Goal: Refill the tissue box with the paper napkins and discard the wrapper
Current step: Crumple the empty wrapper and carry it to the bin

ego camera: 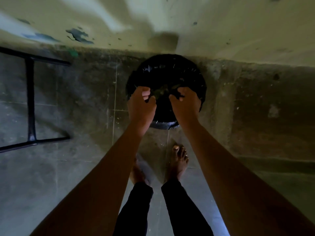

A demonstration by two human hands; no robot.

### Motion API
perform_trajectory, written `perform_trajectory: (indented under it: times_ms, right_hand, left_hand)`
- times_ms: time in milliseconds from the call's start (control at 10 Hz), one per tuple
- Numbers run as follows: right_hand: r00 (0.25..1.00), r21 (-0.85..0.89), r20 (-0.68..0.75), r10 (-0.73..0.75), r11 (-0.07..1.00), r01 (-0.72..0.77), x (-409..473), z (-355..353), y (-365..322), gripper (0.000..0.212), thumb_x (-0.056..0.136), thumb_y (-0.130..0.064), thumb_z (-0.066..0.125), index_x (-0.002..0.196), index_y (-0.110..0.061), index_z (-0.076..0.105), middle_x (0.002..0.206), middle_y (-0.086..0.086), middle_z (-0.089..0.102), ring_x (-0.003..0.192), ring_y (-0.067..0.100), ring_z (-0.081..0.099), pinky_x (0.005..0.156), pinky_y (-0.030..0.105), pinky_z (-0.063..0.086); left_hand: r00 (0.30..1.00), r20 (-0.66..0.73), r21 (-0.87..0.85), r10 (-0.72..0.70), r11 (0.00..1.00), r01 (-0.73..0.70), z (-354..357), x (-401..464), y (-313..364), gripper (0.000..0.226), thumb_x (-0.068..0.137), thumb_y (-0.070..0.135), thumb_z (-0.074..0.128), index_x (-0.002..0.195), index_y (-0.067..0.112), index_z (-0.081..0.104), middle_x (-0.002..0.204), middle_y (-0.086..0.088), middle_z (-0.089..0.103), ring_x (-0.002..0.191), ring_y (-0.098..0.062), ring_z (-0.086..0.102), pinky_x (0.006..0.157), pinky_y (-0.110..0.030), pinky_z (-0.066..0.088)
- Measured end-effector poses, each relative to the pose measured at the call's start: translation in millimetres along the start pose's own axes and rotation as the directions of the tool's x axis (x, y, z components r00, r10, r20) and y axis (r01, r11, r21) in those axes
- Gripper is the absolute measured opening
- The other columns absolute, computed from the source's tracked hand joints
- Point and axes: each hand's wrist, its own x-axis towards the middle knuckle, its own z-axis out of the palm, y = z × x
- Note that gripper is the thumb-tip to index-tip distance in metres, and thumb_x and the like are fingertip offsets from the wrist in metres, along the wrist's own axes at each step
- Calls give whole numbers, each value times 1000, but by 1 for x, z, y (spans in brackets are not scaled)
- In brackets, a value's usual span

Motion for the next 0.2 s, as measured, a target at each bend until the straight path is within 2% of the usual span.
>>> perform_trajectory:
  times_ms: [100,200]
  right_hand:
    - [1000,127,-17,-21,992,23,-35,-32,-22,31,91,-24,73,119,-12,69,117,5,72,105,14,69,87,27,59]
    - [994,224,-49,-95,969,104,-83,-73,-59,18,92,-21,72,107,-13,72,101,0,75,91,8,71,77,18,55]
  left_hand:
    - [999,-15,-69,37,997,-38,-27,-30,39,26,96,7,64,122,12,63,123,-3,69,110,-7,65,90,-18,54]
    - [994,-34,-128,100,986,-104,-62,-74,83,24,96,8,63,119,14,64,119,0,70,108,-7,67,89,-17,53]
